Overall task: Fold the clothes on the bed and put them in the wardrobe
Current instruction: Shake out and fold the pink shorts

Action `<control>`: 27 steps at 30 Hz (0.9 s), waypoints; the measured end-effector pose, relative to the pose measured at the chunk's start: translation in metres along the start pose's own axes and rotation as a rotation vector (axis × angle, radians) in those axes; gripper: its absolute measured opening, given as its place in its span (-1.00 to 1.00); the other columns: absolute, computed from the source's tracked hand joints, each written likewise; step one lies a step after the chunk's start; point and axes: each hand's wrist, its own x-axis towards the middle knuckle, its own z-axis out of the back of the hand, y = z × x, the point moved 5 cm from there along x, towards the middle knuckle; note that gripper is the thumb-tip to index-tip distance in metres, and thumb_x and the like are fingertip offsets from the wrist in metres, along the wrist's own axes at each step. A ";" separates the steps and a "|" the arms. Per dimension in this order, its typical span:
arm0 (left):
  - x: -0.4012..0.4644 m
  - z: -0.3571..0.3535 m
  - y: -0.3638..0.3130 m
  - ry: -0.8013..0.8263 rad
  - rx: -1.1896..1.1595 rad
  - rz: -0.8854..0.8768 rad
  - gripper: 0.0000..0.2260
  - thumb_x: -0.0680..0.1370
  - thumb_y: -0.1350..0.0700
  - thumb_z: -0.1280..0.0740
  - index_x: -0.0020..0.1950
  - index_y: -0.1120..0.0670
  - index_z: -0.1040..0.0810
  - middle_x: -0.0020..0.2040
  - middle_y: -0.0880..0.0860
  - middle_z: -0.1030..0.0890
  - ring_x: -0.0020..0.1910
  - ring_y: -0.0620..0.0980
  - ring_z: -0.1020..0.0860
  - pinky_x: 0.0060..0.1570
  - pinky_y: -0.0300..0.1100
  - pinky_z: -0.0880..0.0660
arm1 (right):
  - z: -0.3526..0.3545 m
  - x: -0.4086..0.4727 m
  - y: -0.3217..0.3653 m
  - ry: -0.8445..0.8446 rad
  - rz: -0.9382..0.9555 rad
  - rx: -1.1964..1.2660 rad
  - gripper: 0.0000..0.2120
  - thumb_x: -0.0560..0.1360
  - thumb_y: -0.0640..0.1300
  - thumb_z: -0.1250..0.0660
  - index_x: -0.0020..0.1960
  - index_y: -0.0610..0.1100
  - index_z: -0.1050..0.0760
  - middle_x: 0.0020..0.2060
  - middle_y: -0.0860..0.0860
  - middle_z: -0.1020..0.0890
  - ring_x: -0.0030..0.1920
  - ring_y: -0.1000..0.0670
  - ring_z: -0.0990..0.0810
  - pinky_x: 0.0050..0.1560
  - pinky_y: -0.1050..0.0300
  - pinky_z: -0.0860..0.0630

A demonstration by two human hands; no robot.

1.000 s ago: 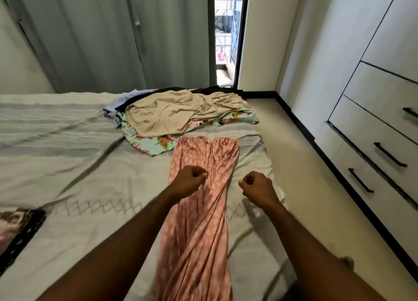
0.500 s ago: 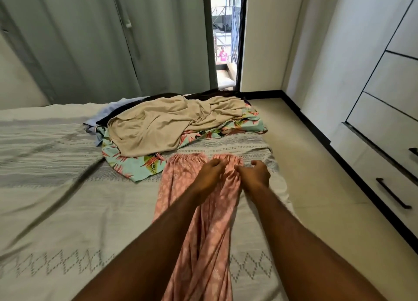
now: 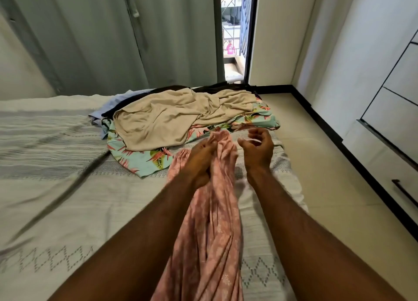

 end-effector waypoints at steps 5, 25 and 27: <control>-0.004 0.020 -0.038 0.097 -0.060 0.109 -0.63 0.67 0.02 -0.20 0.38 0.18 -0.54 0.20 0.24 -0.63 0.11 0.17 -0.64 0.19 0.09 -0.56 | -0.035 -0.023 -0.018 0.591 -0.527 0.230 -0.43 0.44 0.35 -0.35 0.28 -0.01 -0.58 0.17 -0.09 -0.69 0.22 -0.17 -0.63 0.15 -0.18 -0.58; 0.068 0.163 0.002 -0.576 0.735 -0.129 -0.76 0.54 0.07 -0.47 -0.29 0.10 -0.56 -0.20 0.13 -0.63 -0.13 0.09 -0.60 0.00 -0.04 -0.56 | -0.064 0.001 -0.084 0.319 -0.192 -0.577 -0.79 0.51 0.10 -0.43 -0.07 -0.06 -0.64 -0.09 -0.04 -0.69 -0.04 -0.10 -0.65 0.01 0.06 -0.58; 0.064 0.163 0.000 -0.594 0.758 -0.172 -0.73 0.56 0.05 -0.43 -0.30 0.09 -0.53 -0.21 0.10 -0.61 -0.16 0.06 -0.55 -0.06 -0.07 -0.52 | -0.062 -0.008 -0.086 0.361 -0.266 -0.333 -0.80 0.51 0.03 -0.47 0.06 -0.04 -0.61 -0.03 -0.04 -0.69 -0.06 -0.08 -0.69 0.01 -0.03 -0.65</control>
